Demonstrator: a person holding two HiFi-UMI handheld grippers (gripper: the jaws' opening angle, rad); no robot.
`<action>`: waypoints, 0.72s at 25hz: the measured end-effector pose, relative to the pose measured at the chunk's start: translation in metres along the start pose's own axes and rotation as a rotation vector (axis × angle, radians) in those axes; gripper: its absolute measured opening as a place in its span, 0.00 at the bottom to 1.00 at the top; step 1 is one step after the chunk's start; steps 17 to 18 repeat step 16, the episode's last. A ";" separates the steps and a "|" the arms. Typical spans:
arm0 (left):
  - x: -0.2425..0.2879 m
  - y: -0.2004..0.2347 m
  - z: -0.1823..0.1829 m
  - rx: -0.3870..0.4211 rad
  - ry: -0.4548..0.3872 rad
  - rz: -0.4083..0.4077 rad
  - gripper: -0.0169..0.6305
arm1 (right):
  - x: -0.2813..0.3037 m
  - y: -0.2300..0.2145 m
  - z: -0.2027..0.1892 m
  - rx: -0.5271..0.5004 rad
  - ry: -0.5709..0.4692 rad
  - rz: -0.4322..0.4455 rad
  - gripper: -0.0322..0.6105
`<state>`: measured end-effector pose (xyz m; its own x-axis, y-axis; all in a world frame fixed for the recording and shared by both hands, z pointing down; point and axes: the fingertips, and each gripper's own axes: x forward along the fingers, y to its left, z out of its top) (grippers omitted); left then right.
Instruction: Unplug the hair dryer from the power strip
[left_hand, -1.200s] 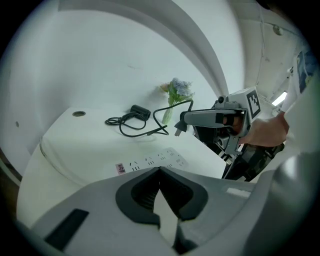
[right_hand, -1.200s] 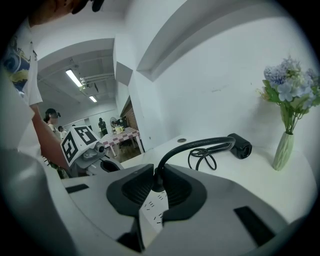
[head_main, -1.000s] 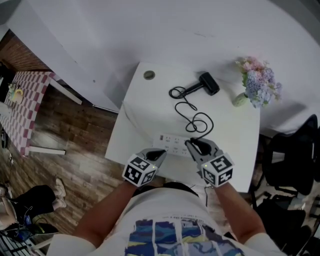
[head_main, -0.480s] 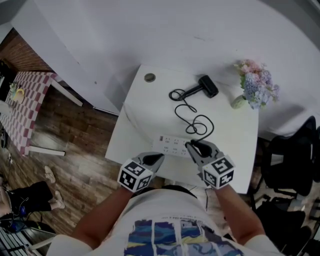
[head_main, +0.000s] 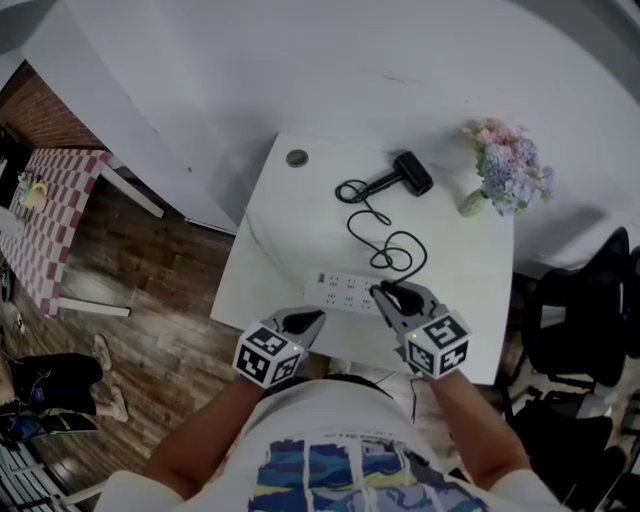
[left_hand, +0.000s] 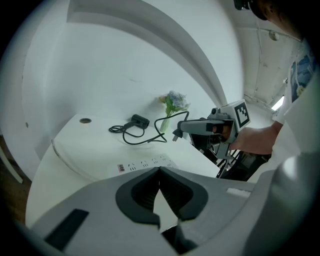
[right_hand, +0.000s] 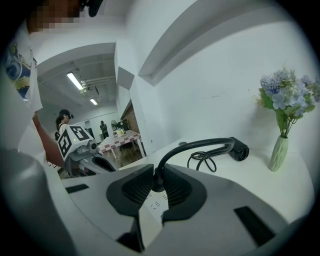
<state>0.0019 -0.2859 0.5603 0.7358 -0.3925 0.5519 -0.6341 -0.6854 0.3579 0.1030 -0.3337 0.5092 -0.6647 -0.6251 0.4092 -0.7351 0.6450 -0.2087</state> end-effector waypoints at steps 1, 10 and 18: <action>0.000 0.000 0.000 -0.001 -0.001 0.000 0.03 | 0.000 0.000 0.000 0.000 -0.001 0.000 0.14; 0.005 0.002 -0.001 0.000 0.005 -0.007 0.03 | -0.002 -0.006 0.000 0.016 -0.007 -0.006 0.14; 0.007 0.004 -0.004 0.002 0.013 -0.004 0.03 | -0.001 -0.013 -0.005 0.026 -0.006 -0.012 0.14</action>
